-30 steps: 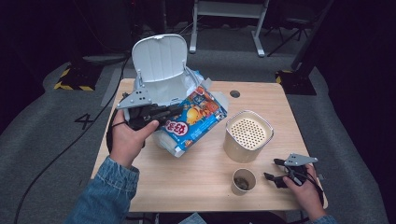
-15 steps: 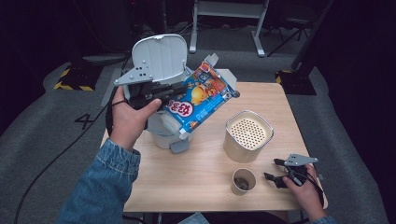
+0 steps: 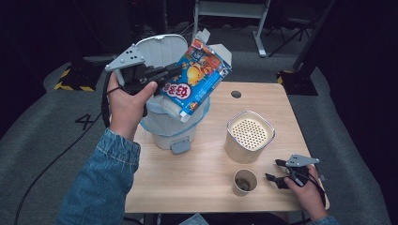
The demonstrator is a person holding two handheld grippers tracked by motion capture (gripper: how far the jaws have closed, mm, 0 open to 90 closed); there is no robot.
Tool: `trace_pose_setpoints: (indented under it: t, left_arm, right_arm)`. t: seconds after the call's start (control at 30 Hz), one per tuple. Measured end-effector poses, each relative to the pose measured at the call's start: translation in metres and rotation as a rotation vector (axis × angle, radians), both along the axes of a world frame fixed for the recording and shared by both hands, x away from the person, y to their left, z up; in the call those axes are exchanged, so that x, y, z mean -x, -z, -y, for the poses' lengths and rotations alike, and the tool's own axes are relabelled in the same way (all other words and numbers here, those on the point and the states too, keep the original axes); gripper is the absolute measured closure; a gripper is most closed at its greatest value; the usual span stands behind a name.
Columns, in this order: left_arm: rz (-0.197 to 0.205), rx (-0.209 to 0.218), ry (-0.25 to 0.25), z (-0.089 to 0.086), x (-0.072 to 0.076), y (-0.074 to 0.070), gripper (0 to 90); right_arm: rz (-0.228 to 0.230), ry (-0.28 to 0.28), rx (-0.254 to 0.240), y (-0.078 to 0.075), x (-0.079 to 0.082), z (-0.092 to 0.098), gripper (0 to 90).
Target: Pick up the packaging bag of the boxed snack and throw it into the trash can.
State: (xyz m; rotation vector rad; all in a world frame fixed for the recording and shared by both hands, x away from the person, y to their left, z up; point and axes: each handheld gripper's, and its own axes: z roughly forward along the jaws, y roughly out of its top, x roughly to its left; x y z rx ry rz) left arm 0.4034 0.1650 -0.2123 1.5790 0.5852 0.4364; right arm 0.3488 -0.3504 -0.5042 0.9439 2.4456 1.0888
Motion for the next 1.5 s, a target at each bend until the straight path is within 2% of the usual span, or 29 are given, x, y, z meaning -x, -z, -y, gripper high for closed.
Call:
trace_pose_setpoints:
  t: [0.2, 0.23, 0.47, 0.7, 0.83, 1.0, 1.17, 1.5]
  left_arm:
    - [0.000, 0.008, -0.049, -0.001, -0.009, -0.001, 88.6]
    - [-0.004, 0.025, -0.059, -0.003, -0.013, -0.001, 88.6]
    - [0.010, 0.053, -0.072, -0.002, -0.024, -0.003, 88.6]
    - [0.022, 0.062, -0.130, -0.004, -0.040, -0.002, 88.5]
    - [0.037, 0.085, -0.172, -0.006, -0.050, 0.000, 88.5]
    - [0.050, 0.083, -0.206, -0.008, -0.056, 0.004, 88.5]
    - [0.066, 0.052, -0.231, -0.007, -0.064, 0.009, 88.5]
    - [0.039, 0.033, -0.248, -0.003, -0.076, 0.019, 88.3]
  right_arm:
    - [-0.001, -0.001, -0.001, 0.000, 0.000, 0.000, 21.4]
    - [-0.001, -0.001, -0.001, 0.000, 0.000, 0.000, 21.4]
    - [-0.003, 0.000, -0.004, 0.000, 0.000, 0.000, 21.4]
    - [-0.003, 0.001, -0.004, 0.000, 0.000, 0.000, 21.4]
    - [-0.001, -0.001, -0.003, 0.000, 0.000, 0.000, 21.4]
    - [-0.002, 0.000, -0.004, 0.000, 0.000, 0.000, 21.4]
    - [-0.003, -0.001, -0.005, 0.000, 0.000, 0.000, 21.4]
    - [-0.003, -0.001, -0.005, 0.000, 0.000, 0.000, 21.4]
